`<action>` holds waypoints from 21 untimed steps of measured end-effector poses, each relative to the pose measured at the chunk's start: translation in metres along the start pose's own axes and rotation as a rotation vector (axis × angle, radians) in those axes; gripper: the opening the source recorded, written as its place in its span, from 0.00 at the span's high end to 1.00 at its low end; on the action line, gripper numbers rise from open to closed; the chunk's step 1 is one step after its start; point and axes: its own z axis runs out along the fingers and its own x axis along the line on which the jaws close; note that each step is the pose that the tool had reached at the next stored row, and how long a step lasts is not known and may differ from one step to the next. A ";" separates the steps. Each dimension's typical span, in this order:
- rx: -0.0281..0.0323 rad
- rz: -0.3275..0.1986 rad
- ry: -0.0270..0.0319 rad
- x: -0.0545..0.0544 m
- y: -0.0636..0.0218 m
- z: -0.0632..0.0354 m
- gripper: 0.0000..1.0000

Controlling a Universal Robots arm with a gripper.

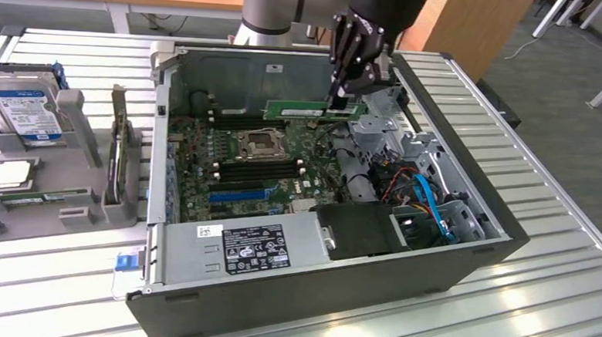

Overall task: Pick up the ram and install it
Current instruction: 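Pick up the ram and move it above insertion slot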

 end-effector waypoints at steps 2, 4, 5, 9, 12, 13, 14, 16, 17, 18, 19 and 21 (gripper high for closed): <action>0.0006 0.000 -0.0001 0.000 0.0058 0.0006 0.88; 0.0013 0.000 0.0000 0.000 0.0115 0.0011 0.88; 0.0016 0.000 -0.0001 0.000 0.0141 0.0014 0.88; 0.0026 0.000 0.0000 -0.001 0.0228 0.0022 0.88; 0.0025 0.000 0.0000 -0.001 0.0229 0.0022 0.88; 0.0025 0.000 0.0000 -0.001 0.0229 0.0022 0.88; 0.0030 0.000 0.0001 -0.001 0.0230 0.0023 0.88; 0.0155 -0.001 0.0003 -0.001 0.0241 0.0025 0.88; 0.0254 -0.001 0.0008 -0.001 0.0246 0.0024 0.88; 0.0360 -0.003 0.0013 -0.001 0.0251 0.0025 0.88; 0.0447 -0.004 0.0016 -0.001 0.0256 0.0026 0.88; 0.0550 -0.005 0.0020 -0.001 0.0266 0.0027 0.88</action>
